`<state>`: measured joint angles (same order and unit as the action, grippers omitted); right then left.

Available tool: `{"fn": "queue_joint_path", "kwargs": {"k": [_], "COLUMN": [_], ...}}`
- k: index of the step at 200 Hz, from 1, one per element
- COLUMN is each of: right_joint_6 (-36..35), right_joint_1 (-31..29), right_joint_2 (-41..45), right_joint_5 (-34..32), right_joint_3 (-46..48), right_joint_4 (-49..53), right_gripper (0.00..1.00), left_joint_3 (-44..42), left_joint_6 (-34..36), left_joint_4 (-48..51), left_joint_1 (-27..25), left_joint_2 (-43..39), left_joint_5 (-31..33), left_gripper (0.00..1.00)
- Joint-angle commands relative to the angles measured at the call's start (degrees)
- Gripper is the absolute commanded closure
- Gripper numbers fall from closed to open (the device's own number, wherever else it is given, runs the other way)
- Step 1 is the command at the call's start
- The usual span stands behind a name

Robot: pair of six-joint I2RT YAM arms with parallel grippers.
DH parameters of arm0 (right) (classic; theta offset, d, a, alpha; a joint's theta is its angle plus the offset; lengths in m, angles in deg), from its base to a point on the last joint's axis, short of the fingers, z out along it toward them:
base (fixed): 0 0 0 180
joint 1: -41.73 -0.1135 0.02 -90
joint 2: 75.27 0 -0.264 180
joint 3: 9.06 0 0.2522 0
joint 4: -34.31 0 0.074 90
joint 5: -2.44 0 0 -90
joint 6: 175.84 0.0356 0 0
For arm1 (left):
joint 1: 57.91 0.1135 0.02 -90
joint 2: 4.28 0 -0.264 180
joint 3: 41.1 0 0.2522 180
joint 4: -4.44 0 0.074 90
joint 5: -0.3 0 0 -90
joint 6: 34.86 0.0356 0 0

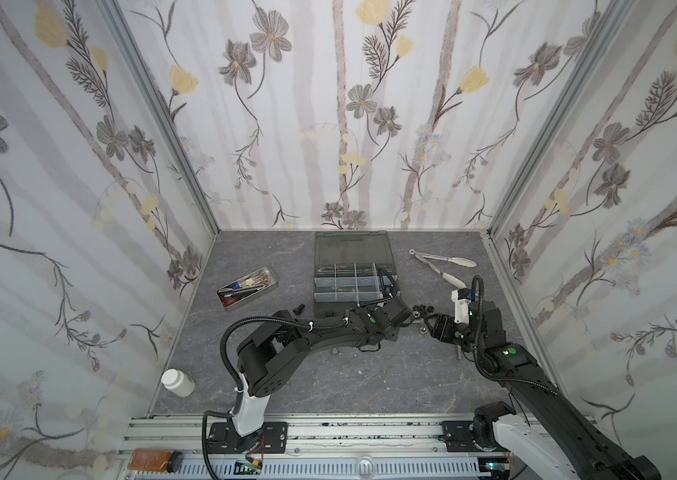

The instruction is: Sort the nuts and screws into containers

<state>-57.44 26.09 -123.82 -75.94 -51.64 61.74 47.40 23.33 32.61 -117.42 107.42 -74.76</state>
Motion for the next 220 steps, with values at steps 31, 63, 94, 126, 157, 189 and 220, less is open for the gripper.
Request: {"fn": "queue_joint_path", "kwargs": {"k": [31, 63, 94, 126, 157, 189, 220], "right_joint_6": [-0.21, -0.10, -0.15, -0.15, -0.04, 0.11, 0.34], "right_joint_1": [-0.20, -0.26, -0.19, -0.25, -0.27, -0.22, -0.23], "right_joint_2": [-0.22, 0.13, 0.48, 0.48, 0.49, 0.73, 0.81], "right_joint_5": [-0.20, -0.28, -0.30, -0.37, -0.30, -0.37, -0.24], "right_joint_3": [0.21, 0.82, 1.04, 1.05, 1.04, 1.04, 1.11], "right_joint_4": [-1.36, -1.55, -1.54, -1.64, -1.76, -1.75, -1.94], "right_gripper": [0.36, 0.36, 0.36, 0.36, 0.36, 0.36, 0.36], "left_joint_3": [-0.21, 0.18, 1.01, 1.28, 1.24, 0.28, -0.21], "left_joint_6": [-1.79, -1.80, -1.80, -1.55, -1.53, -1.54, -1.72], "left_joint_4": [-1.04, -1.92, -2.27, -2.64, -2.64, -2.55, -2.46], "left_joint_1": [1.42, 2.13, 2.54, 2.62, 2.59, 2.53, 2.22], "left_joint_2": [2.77, 4.77, 6.41, 7.17, 7.48, 6.78, 5.84], "left_joint_5": [-0.82, -1.26, -1.23, -1.21, -1.08, -0.67, 0.21], "left_gripper": [0.38, 0.41, 0.44, 0.47, 0.55, 0.60, 0.60]}}
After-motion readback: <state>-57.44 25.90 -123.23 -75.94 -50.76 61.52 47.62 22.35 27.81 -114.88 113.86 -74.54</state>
